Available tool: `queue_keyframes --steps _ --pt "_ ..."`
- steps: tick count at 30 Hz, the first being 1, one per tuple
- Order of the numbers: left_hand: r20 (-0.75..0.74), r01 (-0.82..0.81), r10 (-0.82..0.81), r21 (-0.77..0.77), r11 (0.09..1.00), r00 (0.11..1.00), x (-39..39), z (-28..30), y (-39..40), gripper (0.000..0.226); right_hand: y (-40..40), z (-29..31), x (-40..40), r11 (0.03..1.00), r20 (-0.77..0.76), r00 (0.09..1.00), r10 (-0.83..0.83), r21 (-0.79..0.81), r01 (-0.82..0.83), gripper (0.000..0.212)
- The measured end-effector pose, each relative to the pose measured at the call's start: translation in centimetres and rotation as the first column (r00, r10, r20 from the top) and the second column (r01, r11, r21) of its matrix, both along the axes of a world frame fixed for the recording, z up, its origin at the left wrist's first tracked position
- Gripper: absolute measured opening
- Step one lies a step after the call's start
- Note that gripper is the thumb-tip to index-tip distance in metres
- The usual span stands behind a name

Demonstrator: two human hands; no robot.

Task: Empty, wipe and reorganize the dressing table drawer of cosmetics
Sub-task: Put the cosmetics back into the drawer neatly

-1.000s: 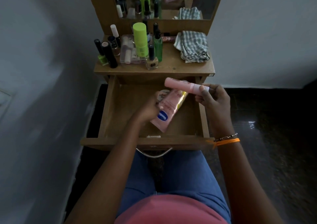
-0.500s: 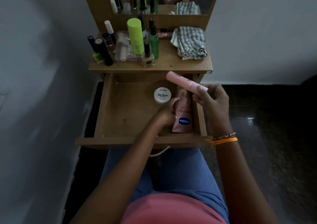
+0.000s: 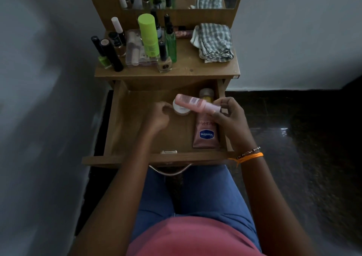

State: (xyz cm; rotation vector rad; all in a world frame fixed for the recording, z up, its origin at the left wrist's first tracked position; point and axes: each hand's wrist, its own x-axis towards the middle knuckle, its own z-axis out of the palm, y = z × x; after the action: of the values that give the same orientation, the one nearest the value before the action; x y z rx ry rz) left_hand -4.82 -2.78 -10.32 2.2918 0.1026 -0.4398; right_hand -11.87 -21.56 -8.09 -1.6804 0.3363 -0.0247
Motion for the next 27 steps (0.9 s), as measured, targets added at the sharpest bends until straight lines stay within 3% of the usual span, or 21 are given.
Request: queue_keyframes --steps 3,5,7,9,13,15,23,27 --pt "-0.021 -0.043 0.042 -0.066 0.997 0.999 0.3 0.8 2.4 0.042 1.4 -0.6 0.5 0.952 -0.013 0.988 0.155 -0.264 -0.153 0.019" --pt "-0.113 -0.026 0.012 -0.119 0.993 0.994 -0.2 0.9 3.0 0.049 3.0 -1.2 1.5 0.821 -0.016 0.96 0.278 -0.515 -0.246 0.018" --pt "-0.162 0.015 -0.034 -0.121 0.992 0.986 -0.7 0.5 2.9 0.058 4.5 -1.6 2.4 0.699 -0.052 0.931 0.361 -0.645 -0.307 0.02" --pt "-0.151 0.049 -0.058 -0.064 0.997 0.987 -1.0 0.1 2.6 0.059 5.2 -1.5 3.2 0.628 -0.111 0.918 0.38 -0.698 -0.344 0.025" --pt "0.014 0.116 -0.12 0.179 0.977 0.993 -1.1 -0.6 2.9 0.042 5.6 -1.5 4.0 0.478 -0.192 0.899 0.394 -0.793 -0.379 0.026" --pt "0.062 0.109 -0.125 0.215 0.97 0.99 -1.0 -0.9 3.0 0.038 5.6 -1.9 4.0 0.4 -0.239 0.894 0.379 -0.829 -0.391 0.027" --pt "0.094 0.119 -0.148 0.258 0.959 0.985 -0.9 -1.4 2.9 0.042 5.9 -2.8 4.2 0.295 -0.324 0.884 0.336 -0.855 -0.426 0.028" --pt "0.072 0.147 -0.173 0.277 0.949 0.982 -0.9 -1.9 2.6 0.039 5.9 -3.1 4.1 0.295 -0.373 0.848 0.377 -0.82 -0.491 0.033"
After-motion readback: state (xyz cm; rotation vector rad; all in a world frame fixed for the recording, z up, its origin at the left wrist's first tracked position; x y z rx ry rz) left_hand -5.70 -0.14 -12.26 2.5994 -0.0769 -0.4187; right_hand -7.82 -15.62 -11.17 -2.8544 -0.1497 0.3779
